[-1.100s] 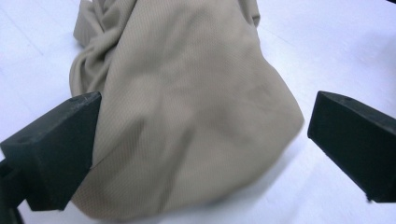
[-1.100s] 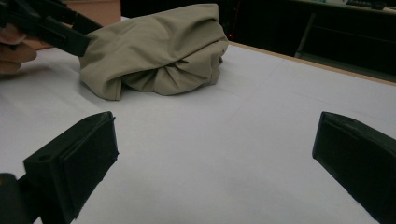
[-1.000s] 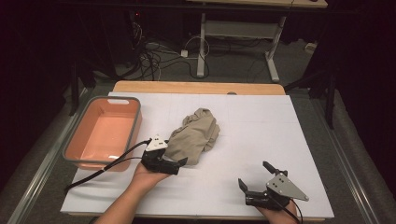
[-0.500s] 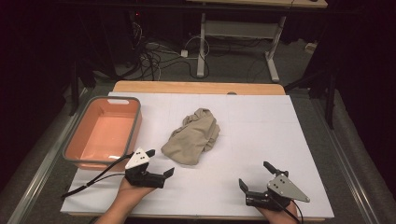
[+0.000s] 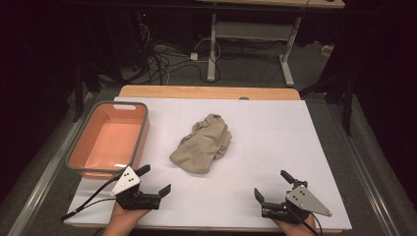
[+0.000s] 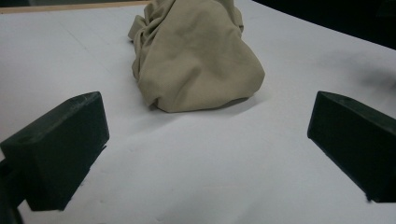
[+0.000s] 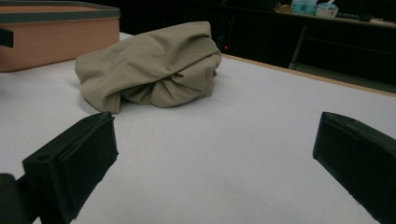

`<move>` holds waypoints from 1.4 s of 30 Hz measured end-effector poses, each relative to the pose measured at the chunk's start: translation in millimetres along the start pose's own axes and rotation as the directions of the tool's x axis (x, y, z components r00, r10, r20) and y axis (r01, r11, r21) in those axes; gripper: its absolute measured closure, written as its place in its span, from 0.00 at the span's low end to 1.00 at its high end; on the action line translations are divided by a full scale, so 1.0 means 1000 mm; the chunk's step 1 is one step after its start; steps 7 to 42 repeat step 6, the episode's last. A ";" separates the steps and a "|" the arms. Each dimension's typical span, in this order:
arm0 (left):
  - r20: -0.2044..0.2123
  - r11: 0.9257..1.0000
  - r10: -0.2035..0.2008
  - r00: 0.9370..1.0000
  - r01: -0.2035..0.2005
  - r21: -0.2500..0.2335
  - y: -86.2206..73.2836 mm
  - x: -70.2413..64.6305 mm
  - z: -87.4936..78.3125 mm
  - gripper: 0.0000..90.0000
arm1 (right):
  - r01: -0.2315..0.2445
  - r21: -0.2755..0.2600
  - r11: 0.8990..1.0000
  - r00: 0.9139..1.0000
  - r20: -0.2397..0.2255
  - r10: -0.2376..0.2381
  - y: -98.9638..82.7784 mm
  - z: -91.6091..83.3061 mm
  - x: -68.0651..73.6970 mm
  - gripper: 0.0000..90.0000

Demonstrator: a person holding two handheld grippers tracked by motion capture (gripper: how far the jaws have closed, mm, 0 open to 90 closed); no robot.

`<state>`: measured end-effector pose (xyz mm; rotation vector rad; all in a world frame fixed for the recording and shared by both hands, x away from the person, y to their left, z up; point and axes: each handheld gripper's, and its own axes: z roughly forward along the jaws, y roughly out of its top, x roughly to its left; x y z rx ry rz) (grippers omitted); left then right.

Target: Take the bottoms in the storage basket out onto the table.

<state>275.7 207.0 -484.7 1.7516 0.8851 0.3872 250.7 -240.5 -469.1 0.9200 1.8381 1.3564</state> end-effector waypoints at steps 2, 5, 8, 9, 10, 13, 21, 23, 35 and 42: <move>0.004 1.000 -0.004 1.000 0.004 0.001 0.000 0.001 0.001 0.00 | -0.008 0.002 1.000 1.000 0.005 0.008 -0.001 0.001 -0.001 0.01; 0.011 1.000 0.002 1.000 -0.002 0.008 0.000 0.002 0.002 0.00 | -0.008 0.009 1.000 1.000 0.011 0.008 -0.002 0.002 -0.002 0.01; 0.011 1.000 0.004 1.000 -0.004 0.010 -0.001 0.001 0.001 0.00 | -0.008 0.010 1.000 1.000 0.013 0.008 -0.002 0.002 -0.002 0.01; 0.011 1.000 0.004 1.000 -0.004 0.010 -0.001 0.001 0.001 0.00 | -0.008 0.010 1.000 1.000 0.013 0.008 -0.002 0.002 -0.002 0.01; 0.011 1.000 0.004 1.000 -0.004 0.010 -0.001 0.001 0.001 0.00 | -0.008 0.010 1.000 1.000 0.013 0.008 -0.002 0.002 -0.002 0.01; 0.011 1.000 0.004 1.000 -0.004 0.010 -0.001 0.001 0.001 0.00 | -0.008 0.010 1.000 1.000 0.013 0.008 -0.002 0.002 -0.002 0.01; 0.011 1.000 0.004 1.000 -0.004 0.010 -0.001 0.001 0.001 0.00 | -0.008 0.010 1.000 1.000 0.013 0.008 -0.002 0.002 -0.002 0.01; 0.011 1.000 0.004 1.000 -0.004 0.010 -0.001 0.001 0.001 0.00 | -0.008 0.010 1.000 1.000 0.013 0.008 -0.002 0.002 -0.002 0.01; 0.011 1.000 0.004 1.000 -0.004 0.010 -0.001 0.001 0.001 0.00 | -0.008 0.010 1.000 1.000 0.013 0.008 -0.002 0.002 -0.002 0.01; 0.011 1.000 0.004 1.000 -0.004 0.010 -0.001 0.001 0.001 0.00 | -0.008 0.010 1.000 1.000 0.013 0.008 -0.002 0.002 -0.002 0.01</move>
